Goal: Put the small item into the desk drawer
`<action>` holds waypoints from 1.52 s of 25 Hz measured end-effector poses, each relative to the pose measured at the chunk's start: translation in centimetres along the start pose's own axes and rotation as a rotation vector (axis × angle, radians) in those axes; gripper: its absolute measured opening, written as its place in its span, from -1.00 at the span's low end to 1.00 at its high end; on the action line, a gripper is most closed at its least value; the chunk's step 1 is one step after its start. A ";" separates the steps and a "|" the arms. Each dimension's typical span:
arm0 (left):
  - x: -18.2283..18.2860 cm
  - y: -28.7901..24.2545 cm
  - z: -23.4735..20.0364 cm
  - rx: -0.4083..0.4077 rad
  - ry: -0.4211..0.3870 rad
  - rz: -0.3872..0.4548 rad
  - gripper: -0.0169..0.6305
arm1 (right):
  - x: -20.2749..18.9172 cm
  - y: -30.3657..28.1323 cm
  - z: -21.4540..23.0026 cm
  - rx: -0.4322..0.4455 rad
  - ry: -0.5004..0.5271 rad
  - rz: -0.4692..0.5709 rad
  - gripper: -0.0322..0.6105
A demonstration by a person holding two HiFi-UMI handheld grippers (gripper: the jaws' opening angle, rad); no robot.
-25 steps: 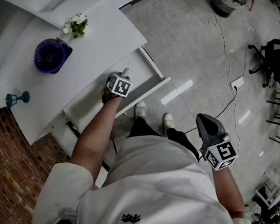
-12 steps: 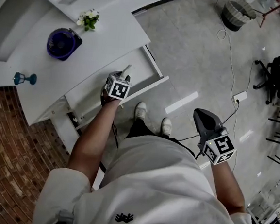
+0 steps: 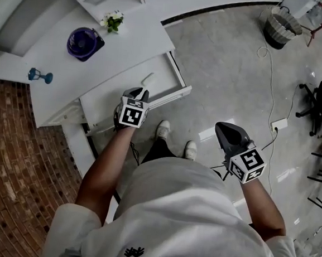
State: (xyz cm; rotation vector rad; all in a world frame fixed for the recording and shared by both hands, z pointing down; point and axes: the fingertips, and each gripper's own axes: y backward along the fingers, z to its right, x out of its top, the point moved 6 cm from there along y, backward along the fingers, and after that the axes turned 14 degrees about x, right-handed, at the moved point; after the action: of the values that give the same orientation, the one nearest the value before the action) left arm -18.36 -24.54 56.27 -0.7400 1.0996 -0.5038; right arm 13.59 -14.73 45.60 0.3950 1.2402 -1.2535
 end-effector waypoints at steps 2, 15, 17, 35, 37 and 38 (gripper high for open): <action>0.1 1.9 0.8 0.010 0.021 0.023 -0.75 | -0.2 0.4 -0.1 0.030 0.016 -0.001 -0.86; 1.1 14.8 8.3 -0.096 0.144 0.177 -0.92 | -1.8 2.4 -1.4 0.176 0.075 -0.012 -0.86; 1.3 16.5 9.4 -0.138 0.173 0.198 -0.92 | -2.0 2.6 -1.7 0.189 0.081 -0.014 -0.86; -2.0 23.8 13.2 -0.262 0.325 0.243 -0.93 | -1.8 3.2 -5.8 0.270 0.154 -0.029 -0.86; -2.5 24.2 13.4 -0.266 0.328 0.244 -0.93 | -1.9 3.2 -6.2 0.273 0.157 -0.031 -0.86; -2.7 24.3 13.5 -0.266 0.323 0.245 -0.93 | -2.0 3.2 -6.4 0.274 0.160 -0.032 -0.86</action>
State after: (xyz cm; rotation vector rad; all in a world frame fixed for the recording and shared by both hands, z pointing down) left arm -6.72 -2.77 43.17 -0.7568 1.5590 -0.2742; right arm 13.64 -7.54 43.79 0.6869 1.2142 -1.4472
